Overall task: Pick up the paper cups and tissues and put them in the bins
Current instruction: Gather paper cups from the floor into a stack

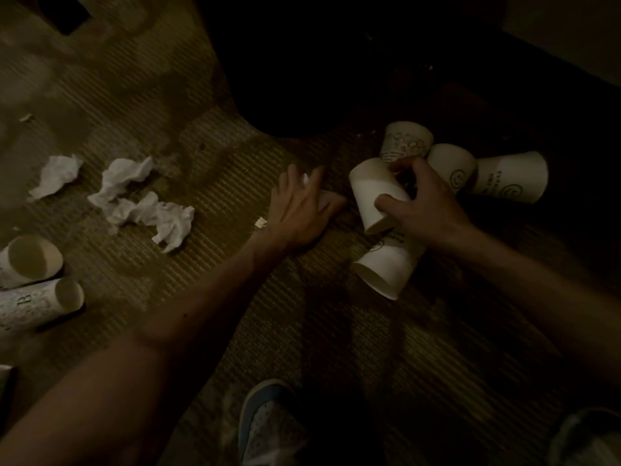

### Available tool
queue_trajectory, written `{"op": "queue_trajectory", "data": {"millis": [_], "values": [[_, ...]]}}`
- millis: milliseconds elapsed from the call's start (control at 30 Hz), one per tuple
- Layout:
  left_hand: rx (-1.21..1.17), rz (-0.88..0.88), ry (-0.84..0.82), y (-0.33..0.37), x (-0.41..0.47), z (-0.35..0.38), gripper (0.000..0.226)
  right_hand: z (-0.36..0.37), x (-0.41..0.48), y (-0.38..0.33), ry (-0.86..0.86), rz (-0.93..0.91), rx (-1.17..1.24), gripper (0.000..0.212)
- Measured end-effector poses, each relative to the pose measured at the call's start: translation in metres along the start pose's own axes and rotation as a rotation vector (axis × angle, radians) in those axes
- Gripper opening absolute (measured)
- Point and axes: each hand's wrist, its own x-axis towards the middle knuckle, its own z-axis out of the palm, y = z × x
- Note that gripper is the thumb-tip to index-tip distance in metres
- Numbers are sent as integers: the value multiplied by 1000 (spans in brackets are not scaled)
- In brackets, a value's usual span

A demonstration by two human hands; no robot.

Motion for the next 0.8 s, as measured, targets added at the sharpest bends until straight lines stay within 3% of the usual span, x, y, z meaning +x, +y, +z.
{"op": "queue_trajectory", "data": {"millis": [100, 233, 300, 600, 700, 800], "values": [[146, 99, 35, -3, 0, 10, 60, -1, 0, 3, -5, 15, 30, 50], [83, 195, 99, -11, -3, 10, 37, -2, 1, 5, -4, 18, 47, 49], [-81, 145, 85, -12, -7, 6, 30, -2, 1, 5, -13, 32, 70, 49], [-1299, -532, 144, 29, -34, -30, 20, 5, -7, -21, -86, 31, 313, 37], [-1495, -553, 119, 47, -38, -56, 25, 8, -14, -44, -99, -83, 357, 36], [-1531, -433, 126, 57, -39, -88, 35, 4, -18, -70, -77, -174, 404, 30]]}}
